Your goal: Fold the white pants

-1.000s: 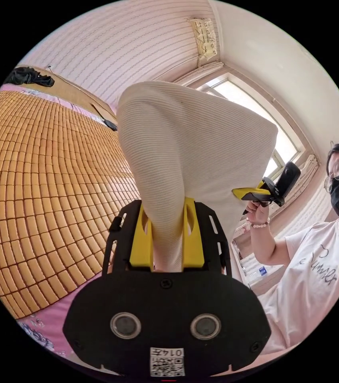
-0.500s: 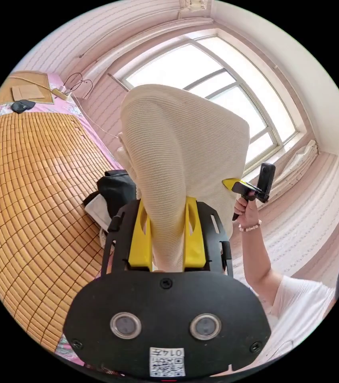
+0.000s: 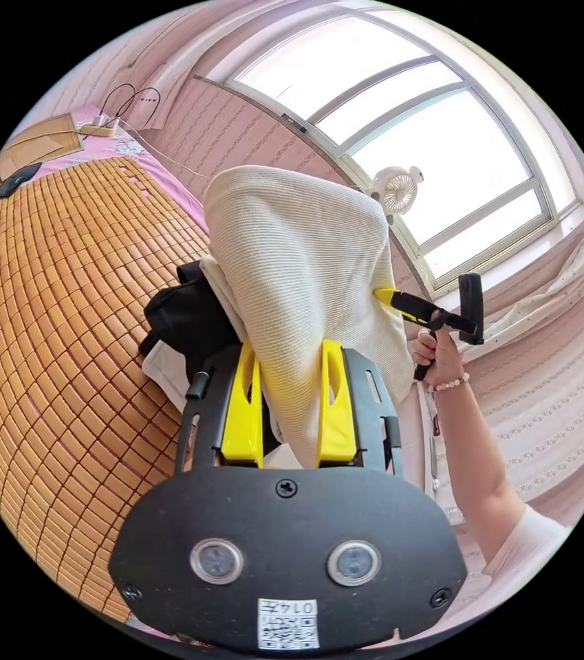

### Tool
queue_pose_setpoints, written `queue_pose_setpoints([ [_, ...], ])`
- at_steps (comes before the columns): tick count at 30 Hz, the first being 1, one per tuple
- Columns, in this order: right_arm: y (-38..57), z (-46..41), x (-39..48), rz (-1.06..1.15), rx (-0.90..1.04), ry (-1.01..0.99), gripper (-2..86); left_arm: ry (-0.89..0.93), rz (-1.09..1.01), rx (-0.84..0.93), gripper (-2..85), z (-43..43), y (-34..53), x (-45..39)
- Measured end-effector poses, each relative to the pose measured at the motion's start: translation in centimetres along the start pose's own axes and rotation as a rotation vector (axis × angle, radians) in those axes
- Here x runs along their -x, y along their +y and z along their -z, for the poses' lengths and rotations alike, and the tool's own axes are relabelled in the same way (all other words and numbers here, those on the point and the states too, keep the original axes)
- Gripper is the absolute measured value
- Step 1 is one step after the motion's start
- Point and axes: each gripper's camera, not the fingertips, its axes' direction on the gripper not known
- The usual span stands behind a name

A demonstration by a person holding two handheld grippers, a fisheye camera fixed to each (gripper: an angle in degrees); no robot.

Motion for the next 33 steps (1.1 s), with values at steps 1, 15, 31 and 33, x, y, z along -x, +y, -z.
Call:
queue_pose_setpoints([
  [1,0.3,1.3,1.3,0.029,-0.074,0.038,14.2,-0.003,-0.008,-0.004,12.2,0.3,0.1,-0.4],
  [15,-8.3,-9.9,5.8,0.059,0.086,0.206,-0.3,-0.129,-0.052,-0.147,9.2,-0.7,1.0,-1.5],
  [31,1.7,-6.5,27.5,0.394,-0.119,0.396,7.7,-0.41,-0.359,-0.362,7.5,20.8,19.6,-11.0],
  [33,4.8,-5.8,32.3,0.475,-0.145,0.386,9.7,-0.482,-0.371,-0.375,7.0,24.6,23.9,-11.8],
])
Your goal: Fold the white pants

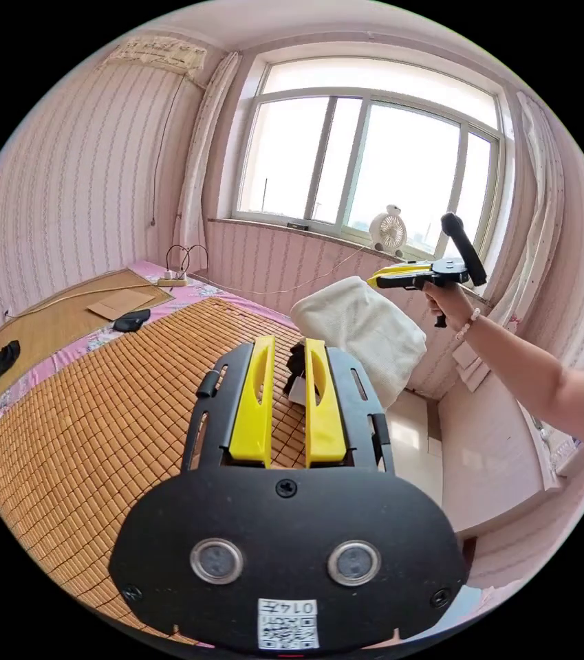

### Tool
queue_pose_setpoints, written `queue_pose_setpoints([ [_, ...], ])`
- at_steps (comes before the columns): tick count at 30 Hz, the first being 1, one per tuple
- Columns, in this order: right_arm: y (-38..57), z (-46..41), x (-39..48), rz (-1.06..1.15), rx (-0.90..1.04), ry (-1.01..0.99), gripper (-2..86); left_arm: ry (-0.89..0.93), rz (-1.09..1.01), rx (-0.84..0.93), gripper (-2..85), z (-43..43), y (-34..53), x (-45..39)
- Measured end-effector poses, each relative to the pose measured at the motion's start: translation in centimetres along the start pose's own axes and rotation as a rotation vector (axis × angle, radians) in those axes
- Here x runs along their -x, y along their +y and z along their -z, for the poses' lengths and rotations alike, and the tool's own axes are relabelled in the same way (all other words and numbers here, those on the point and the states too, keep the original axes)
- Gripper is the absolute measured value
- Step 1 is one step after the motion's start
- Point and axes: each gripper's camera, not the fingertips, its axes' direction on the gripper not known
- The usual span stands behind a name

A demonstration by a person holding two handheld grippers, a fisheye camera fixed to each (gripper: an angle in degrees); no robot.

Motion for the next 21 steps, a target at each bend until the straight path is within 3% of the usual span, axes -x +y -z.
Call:
queue_pose_setpoints([
  [8,0.5,7.8,23.1,0.267,-0.041,-0.129,13.2,-0.226,0.051,-0.019,6.8,22.1,13.9,1.0],
  [21,-2.8,13.7,56.8,0.659,-0.118,-0.311,13.9,-0.676,0.435,-0.098,9.6,55.8,38.4,7.0],
])
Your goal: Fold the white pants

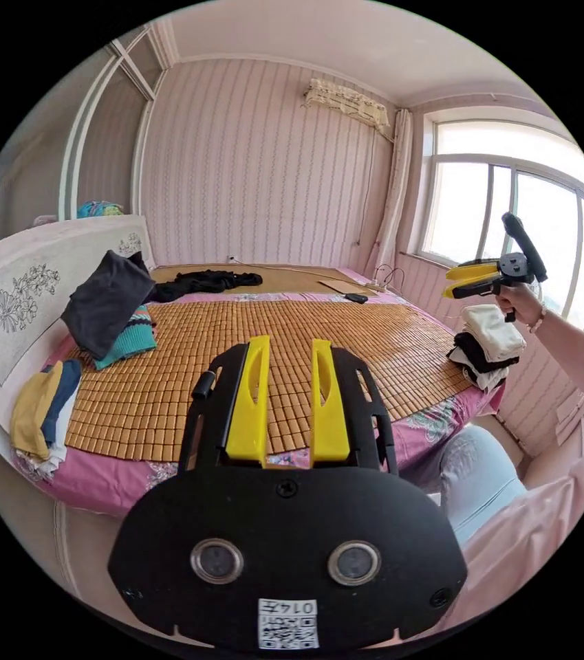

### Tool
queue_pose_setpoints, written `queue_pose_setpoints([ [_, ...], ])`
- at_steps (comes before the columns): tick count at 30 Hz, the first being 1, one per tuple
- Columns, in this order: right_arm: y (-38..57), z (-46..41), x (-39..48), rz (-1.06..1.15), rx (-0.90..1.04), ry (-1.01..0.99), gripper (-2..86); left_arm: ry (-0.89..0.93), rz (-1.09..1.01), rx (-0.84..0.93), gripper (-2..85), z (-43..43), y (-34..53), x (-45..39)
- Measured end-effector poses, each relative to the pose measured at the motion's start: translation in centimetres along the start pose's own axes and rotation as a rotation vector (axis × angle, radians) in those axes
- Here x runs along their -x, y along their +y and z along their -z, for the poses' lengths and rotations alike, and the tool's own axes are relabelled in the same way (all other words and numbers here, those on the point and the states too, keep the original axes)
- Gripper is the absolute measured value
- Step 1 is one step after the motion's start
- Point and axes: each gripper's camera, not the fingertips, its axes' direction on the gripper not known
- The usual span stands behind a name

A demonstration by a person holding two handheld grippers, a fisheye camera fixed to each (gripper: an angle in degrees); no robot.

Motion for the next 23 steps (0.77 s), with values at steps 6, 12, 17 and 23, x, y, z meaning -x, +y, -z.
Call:
queue_pose_setpoints([
  [6,-11.7,-5.3,12.1,0.2,-0.037,-0.09,14.0,-0.144,0.188,-0.03,10.4,7.5,4.9,14.2],
  [12,-22.9,-11.2,23.8,0.367,-0.037,-0.268,14.3,-0.317,0.317,-0.006,10.7,11.3,9.0,26.5],
  [17,-32.9,-16.8,34.4,0.506,-0.01,-0.418,14.2,-0.427,0.366,0.04,11.0,11.6,10.7,35.4],
  [23,-42.6,-22.9,45.7,0.602,-0.006,-0.583,13.3,-0.46,0.46,0.114,11.4,9.1,12.4,45.6],
])
